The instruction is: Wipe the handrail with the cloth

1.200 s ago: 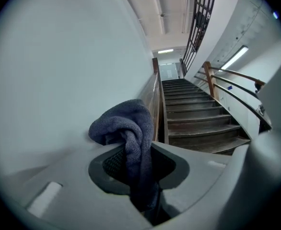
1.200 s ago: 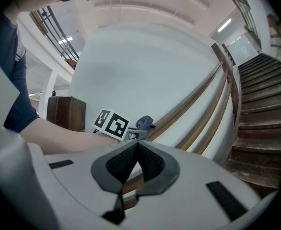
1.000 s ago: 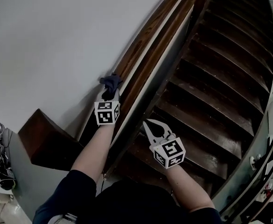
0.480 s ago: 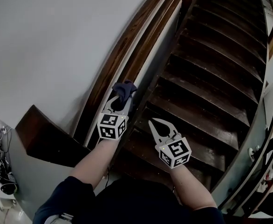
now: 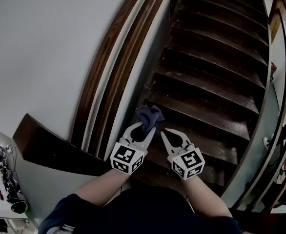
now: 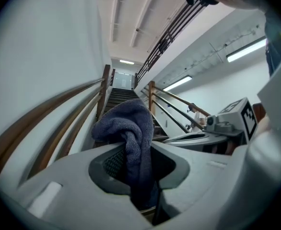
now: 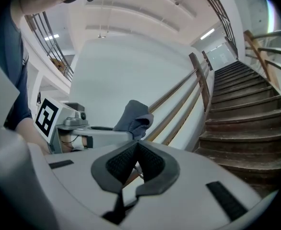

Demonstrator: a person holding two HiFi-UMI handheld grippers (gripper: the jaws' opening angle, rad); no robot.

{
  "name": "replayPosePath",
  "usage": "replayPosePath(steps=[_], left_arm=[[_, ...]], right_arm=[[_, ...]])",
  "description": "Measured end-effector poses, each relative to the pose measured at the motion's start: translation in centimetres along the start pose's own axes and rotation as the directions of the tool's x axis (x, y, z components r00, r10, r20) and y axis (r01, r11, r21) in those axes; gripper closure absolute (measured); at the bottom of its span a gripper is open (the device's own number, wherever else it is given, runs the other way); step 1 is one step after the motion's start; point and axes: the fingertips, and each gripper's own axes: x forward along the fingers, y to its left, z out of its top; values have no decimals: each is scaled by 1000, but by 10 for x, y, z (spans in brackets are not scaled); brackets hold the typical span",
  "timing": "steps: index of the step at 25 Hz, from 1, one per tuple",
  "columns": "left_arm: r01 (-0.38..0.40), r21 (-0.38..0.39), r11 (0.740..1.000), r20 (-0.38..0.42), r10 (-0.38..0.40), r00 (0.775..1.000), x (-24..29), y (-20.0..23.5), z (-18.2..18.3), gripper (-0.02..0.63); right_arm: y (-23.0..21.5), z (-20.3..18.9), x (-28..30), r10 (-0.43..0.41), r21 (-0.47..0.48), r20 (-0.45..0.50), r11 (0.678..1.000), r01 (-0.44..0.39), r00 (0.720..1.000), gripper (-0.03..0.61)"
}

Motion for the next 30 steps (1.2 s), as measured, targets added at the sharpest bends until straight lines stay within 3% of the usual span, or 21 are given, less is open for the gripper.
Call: replayPosePath(steps=[7, 16, 30], left_arm=[[62, -19, 998, -2, -62, 998, -16, -61, -15, 517], [62, -30, 998, 1, -62, 998, -31, -77, -18, 517], [48, -22, 999, 6, -48, 999, -33, -84, -17, 517]], right_arm=[[8, -21, -45, 22, 49, 12, 999, -22, 1000, 569], [17, -33, -62, 78, 61, -6, 995, -77, 997, 569], [15, -34, -65, 93, 59, -10, 994, -92, 996, 569]])
